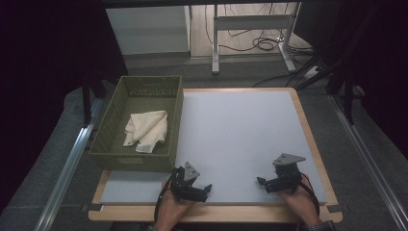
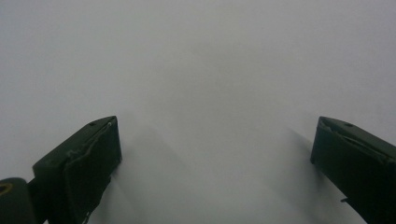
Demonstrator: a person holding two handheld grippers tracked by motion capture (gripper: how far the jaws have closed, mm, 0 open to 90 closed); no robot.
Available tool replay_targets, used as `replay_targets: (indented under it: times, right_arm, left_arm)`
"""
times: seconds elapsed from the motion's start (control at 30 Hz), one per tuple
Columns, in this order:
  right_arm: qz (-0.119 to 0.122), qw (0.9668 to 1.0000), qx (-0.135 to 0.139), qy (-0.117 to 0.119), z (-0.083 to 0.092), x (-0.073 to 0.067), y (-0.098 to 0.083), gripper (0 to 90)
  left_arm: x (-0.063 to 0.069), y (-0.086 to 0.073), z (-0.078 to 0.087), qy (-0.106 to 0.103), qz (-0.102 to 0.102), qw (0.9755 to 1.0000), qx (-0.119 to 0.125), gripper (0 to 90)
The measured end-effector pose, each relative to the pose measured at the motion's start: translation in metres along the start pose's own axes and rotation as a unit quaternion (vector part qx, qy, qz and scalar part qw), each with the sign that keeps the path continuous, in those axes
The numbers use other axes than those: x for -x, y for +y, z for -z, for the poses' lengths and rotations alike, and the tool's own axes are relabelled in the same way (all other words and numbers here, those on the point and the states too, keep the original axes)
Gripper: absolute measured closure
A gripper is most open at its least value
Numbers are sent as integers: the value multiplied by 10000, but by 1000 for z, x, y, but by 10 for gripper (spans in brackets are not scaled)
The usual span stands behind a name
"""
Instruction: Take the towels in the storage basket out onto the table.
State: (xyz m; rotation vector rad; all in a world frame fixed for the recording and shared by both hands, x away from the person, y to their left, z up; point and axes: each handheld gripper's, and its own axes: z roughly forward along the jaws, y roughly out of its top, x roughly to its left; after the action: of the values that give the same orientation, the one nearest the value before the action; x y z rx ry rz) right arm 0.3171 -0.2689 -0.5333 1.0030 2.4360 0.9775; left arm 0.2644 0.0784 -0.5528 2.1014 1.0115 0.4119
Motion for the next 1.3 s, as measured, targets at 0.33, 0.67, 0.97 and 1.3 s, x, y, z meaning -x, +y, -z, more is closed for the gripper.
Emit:
replay_targets:
  times: [0.33, 0.67, 0.97, 1.3]
  right_arm:
    - [2, 10000, 2, 1, 0, 0, 0, 17]
    - [4, 10000, 3, 1, 0, 0, 0, 17]
    - [7, 10000, 3, -2, 0, 0, 0, 17]
    - [8, 10000, 3, -4, 0, 0, 0, 17]
  left_arm:
    - [5, -10, 2, 138, 117, 9993, 332, 65]
    - [5, -12, 2, 131, 130, 9991, 389, 65]
    - [4, -9, 2, 96, 116, 9995, 286, 61]
    - [3, 4, 2, 52, 118, 9998, -174, 61]
